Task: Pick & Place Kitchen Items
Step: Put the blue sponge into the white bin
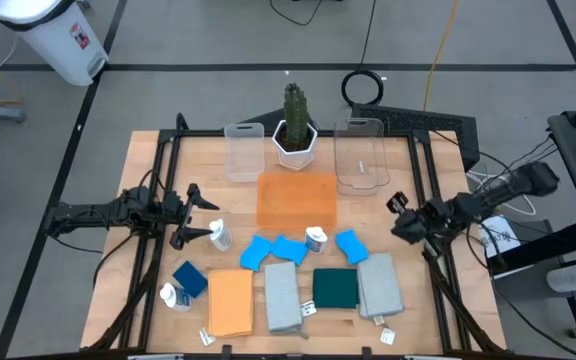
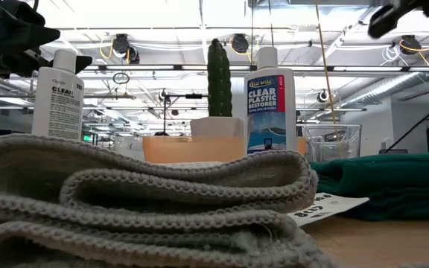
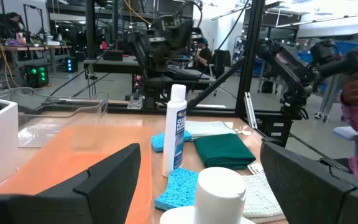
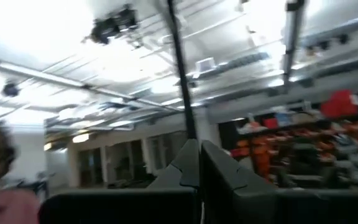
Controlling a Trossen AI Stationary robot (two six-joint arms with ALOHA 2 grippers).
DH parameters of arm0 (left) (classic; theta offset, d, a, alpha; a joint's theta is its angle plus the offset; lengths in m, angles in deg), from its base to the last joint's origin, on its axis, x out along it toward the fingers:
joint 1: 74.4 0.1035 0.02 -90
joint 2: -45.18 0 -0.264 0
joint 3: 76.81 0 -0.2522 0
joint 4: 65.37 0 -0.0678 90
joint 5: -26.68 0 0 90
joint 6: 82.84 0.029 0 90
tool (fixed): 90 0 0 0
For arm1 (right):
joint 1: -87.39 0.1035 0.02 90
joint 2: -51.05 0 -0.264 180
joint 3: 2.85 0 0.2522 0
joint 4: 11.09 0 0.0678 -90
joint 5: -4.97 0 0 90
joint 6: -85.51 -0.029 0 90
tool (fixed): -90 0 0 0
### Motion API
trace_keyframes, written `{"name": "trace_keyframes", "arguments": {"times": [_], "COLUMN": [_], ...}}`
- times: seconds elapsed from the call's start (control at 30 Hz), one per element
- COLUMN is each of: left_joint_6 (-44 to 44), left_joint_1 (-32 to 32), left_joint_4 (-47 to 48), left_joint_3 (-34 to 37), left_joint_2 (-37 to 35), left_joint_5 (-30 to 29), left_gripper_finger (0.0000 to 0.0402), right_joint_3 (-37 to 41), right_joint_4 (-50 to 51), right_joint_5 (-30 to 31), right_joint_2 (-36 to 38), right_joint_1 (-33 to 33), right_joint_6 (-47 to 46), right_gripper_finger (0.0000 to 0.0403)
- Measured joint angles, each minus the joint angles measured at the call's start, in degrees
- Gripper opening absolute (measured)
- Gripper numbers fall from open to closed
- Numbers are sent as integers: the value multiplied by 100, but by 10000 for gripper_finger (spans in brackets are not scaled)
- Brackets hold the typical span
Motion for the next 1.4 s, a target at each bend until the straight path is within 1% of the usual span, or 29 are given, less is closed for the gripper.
{"name": "trace_keyframes", "arguments": {"times": [0.1, 0.23, 0.3, 0.37, 0.47, 0.57, 0.67, 0.73, 0.8, 0.87, 0.9, 0.97, 1.03, 1.13, 1.27, 1.4], "left_joint_6": [0, 0, 0, 0, 0, -2, 0, 0, 0, 0, 0, -1, 0, -2, 0, -2], "left_joint_1": [0, 0, -1, 0, 0, 0, 0, -1, -2, 0, 0, 0, -1, -2, 0, -2], "left_joint_4": [0, 1, -1, -4, 2, 9, 4, 3, 0, 2, -2, 5, 4, -8, -4, 2], "left_joint_3": [0, 0, 0, 1, 2, 2, 2, 2, 2, 2, 2, 2, 2, 2, 2, 2], "left_joint_2": [0, 0, 0, -1, 0, 0, -1, 0, -2, 0, -2, 0, -2, -2, -2, -2], "left_joint_5": [0, 0, 0, -1, 0, 0, -1, 0, 0, 0, 0, 1, 0, 0, 0, 0], "left_gripper_finger": [337, 337, 337, 337, 337, 337, 337, 337, 337, 337, 337, 337, 337, 337, 337, 337], "right_joint_3": [-326, -1094, -1492, -1870, -2393, -2801, -3140, -3501, -3872, -4190, -4329, -4484, -4490, -4489, -4489, -4489], "right_joint_4": [-454, -481, -444, -187, 243, 638, 1509, 2627, 4082, 5494, 6100, 7048, 7688, 8342, 8757, 8784], "right_joint_5": [0, 43, 284, 511, 614, 581, 462, 627, 1170, 1889, 2235, 2719, 2885, 2886, 2900, 3040], "right_joint_2": [-650, -1612, -2103, -2523, -3001, -3328, -3437, -3423, -3420, -3474, -3538, -3649, -3775, -4114, -4689, -5218], "right_joint_1": [468, 996, 1151, 1228, 1236, 1239, 1284, 1316, 1354, 1407, 1422, 1424, 1424, 1411, 1413, 1411], "right_joint_6": [354, 760, 775, 779, 808, 913, 1166, 1262, 1112, 797, 617, 304, -75, -501, -553, -302], "right_gripper_finger": [0, 0, 1, 9, 46, 108, 181, 224, 255, 272, 276, 278, 275, 265, 257, 256]}}
